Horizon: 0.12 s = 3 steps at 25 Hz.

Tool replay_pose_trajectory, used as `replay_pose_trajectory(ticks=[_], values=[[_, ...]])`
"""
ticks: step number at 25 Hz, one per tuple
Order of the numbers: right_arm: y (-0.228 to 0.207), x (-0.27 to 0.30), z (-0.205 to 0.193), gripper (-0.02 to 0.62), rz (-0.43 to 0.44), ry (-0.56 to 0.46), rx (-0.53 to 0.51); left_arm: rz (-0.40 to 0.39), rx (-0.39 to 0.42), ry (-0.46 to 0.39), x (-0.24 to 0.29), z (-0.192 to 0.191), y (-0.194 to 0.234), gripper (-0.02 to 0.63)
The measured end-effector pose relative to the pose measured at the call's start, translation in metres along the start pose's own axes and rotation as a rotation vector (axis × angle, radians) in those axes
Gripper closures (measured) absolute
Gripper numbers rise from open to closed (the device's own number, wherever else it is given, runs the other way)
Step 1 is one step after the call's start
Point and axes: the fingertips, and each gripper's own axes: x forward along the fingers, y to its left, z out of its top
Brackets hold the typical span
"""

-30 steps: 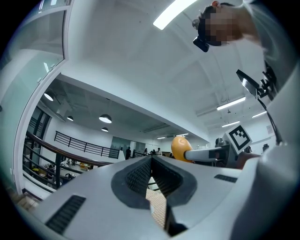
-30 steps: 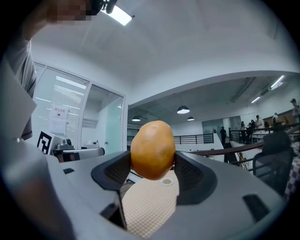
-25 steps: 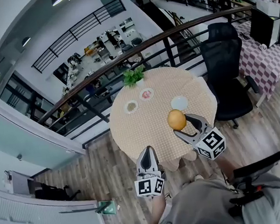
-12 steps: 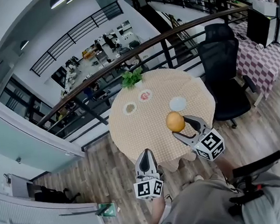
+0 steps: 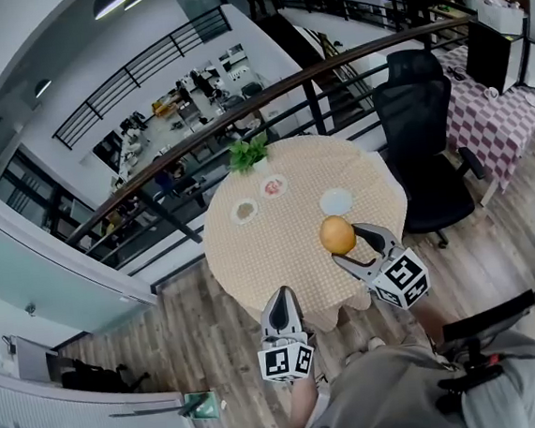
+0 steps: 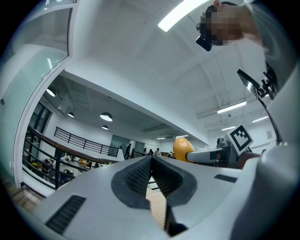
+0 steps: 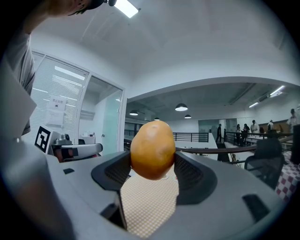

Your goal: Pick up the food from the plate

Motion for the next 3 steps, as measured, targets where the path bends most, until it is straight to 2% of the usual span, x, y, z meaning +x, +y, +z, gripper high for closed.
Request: replay_pose_trajectory(ticks=[3], values=[[-0.0017, 0.0008, -0.0015, 0.296, -0.002, 0.004, -0.003, 0.001, -0.002, 0.001, 0.0016, -0.0004, 0.0007, 0.597]])
